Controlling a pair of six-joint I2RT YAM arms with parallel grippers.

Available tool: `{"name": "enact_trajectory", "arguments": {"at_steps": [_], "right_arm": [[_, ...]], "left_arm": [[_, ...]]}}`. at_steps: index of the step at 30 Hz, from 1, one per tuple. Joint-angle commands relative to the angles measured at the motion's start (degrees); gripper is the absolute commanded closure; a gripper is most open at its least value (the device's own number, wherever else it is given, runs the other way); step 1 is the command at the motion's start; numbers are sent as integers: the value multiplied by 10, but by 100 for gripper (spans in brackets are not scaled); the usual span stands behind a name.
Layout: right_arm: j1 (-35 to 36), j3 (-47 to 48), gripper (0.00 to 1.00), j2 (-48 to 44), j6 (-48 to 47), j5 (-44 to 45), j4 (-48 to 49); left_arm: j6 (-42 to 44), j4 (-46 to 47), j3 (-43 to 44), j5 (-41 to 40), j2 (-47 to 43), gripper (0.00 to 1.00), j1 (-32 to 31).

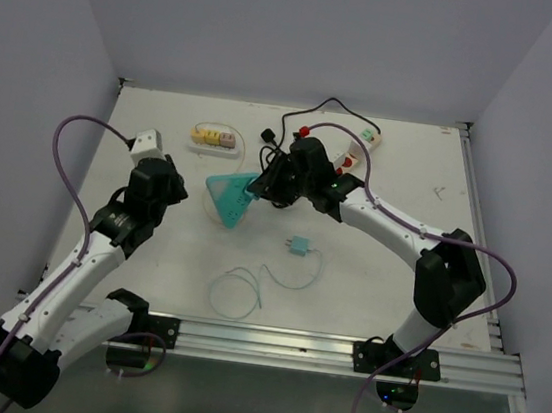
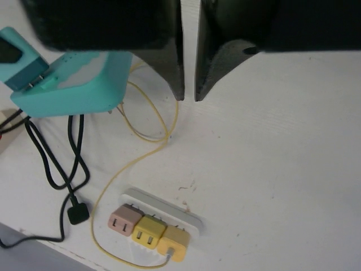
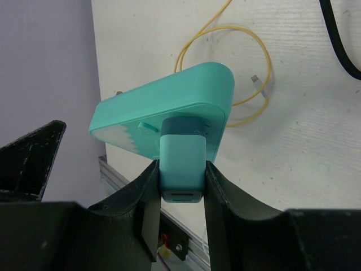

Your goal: Pull the plug off the socket

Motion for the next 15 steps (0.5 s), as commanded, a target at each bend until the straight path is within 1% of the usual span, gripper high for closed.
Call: {"name": "enact_trajectory", "arguments": {"at_steps": [1,2,3,4,5,6,8,9,11,12,15], "right_arm": [[-4,7,100,-23,-26,-46,21],[-6,5,100,-23,-32,-53,23],[-13,3,100,-22,-47,-58,23],[-17,0,100,-20,-55,-76,25],[-22,-1,100,-19,-66,-86,27],[-28,-2,100,-18,-89,-96,27],[-33,-1,100,-17,-115,-124,27],[-36,1,100,-17,-141,-133,26],[-38,7,100,-17,-170,-154,15],[-39,13,100,-17,-199,-161,11],[-40,18,100,-21,-248,-186,1]], "left_arm": [[51,118,-34,113,-45,61,1],[61,132,-40,132,-48,49,1],[82,136,-41,170,-49,30,1],[95,140,-42,190,-45,23,2],[105,142,-41,208,-42,18,2],[125,141,-37,237,-37,10,2],[141,136,-32,256,-25,5,2],[159,136,-27,283,-20,1,2],[177,127,-17,310,-2,0,2],[193,121,-2,342,7,0,2],[213,98,16,398,45,0,2]]}}
